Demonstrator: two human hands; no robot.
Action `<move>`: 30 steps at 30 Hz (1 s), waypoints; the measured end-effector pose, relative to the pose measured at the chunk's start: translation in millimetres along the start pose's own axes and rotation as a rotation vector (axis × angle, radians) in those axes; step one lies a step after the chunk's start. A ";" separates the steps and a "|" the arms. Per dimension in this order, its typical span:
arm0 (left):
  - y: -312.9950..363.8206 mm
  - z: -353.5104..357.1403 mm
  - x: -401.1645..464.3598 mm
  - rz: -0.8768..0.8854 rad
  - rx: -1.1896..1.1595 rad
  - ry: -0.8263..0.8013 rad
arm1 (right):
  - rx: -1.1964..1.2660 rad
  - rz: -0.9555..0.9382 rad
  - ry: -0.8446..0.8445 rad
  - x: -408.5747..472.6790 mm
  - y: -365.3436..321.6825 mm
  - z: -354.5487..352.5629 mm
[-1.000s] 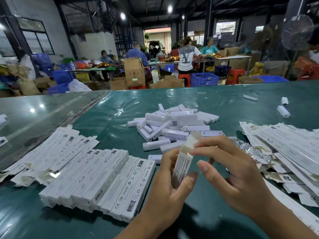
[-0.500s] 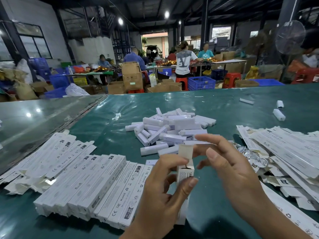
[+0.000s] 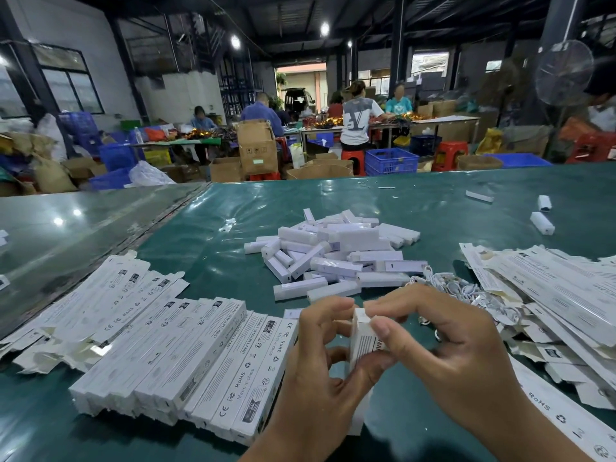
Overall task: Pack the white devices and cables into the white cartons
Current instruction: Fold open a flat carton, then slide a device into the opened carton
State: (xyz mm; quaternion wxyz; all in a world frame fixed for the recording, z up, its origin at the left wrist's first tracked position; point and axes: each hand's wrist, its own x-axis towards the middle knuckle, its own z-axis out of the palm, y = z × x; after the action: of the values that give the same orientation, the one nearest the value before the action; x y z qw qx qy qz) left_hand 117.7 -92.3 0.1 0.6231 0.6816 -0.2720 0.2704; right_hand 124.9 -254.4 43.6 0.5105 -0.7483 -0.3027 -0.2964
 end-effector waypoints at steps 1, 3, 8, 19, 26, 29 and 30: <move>-0.3 0.1 0.0 0.007 0.006 -0.005 | -0.007 0.012 0.009 0.4 -0.7 -0.4; -1.7 0.0 -0.5 0.008 0.021 -0.008 | -0.017 0.014 0.025 0.8 -2.4 -0.2; -6.7 -2.6 -2.1 0.086 0.100 -0.046 | -0.001 0.027 0.037 0.5 -1.3 1.8; -7.6 -8.6 6.3 0.262 0.183 -0.063 | -0.080 -0.104 -0.027 1.3 5.8 -2.2; -9.2 -9.2 0.9 -0.089 0.003 -0.043 | -0.182 -0.285 -0.131 -0.3 12.9 -5.3; -9.1 -14.1 4.0 -0.084 0.055 -0.154 | -0.202 -0.309 -0.095 -0.6 16.4 -3.0; -10.2 -17.8 5.6 -0.089 0.146 -0.235 | -0.210 -0.310 -0.080 0.2 18.1 -2.9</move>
State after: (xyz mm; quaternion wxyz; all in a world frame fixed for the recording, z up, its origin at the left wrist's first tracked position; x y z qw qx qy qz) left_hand 128.4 -74.0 -1.7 0.5473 0.7634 -0.2922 0.1798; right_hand 138.3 -262.4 34.1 0.3655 -0.7530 -0.4016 -0.3716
